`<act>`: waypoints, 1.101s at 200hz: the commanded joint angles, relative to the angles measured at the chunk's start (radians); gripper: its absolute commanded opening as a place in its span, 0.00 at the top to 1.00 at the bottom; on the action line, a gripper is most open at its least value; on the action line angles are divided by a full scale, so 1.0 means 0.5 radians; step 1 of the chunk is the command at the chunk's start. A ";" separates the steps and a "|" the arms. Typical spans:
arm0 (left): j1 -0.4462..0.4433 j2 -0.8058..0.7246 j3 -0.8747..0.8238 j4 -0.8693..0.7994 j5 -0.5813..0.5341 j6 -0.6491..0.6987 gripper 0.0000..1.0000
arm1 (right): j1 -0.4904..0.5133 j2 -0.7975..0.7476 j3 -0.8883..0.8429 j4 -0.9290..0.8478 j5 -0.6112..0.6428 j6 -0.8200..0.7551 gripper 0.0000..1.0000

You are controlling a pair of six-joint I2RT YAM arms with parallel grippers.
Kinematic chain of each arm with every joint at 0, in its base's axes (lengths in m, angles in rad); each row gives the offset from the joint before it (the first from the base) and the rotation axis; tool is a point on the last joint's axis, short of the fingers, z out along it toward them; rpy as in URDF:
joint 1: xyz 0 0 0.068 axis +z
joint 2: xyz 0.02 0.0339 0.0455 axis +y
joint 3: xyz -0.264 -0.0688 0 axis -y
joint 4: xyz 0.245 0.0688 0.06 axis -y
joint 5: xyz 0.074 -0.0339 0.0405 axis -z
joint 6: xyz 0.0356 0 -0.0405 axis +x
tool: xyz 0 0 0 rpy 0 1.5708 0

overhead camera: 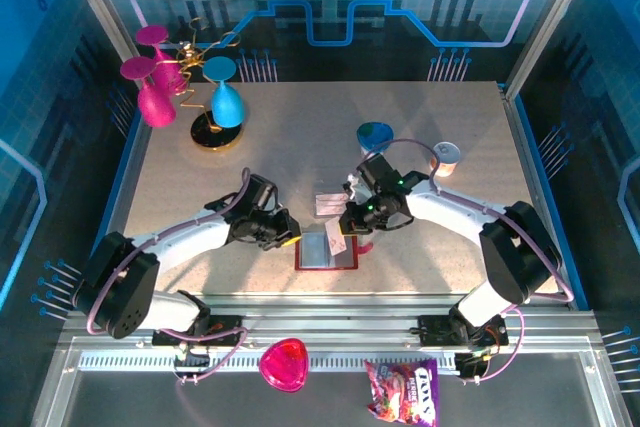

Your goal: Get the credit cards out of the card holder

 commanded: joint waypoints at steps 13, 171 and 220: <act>0.101 -0.080 -0.049 0.034 0.000 0.024 0.84 | -0.015 0.034 0.281 -0.455 0.241 -0.644 1.00; 0.320 -0.213 -0.050 0.075 0.045 0.022 0.84 | 0.064 0.601 1.237 -1.226 0.825 -2.528 1.00; 0.347 -0.263 -0.087 0.087 0.024 -0.023 0.83 | 0.050 0.874 1.694 -1.429 0.845 -2.658 1.00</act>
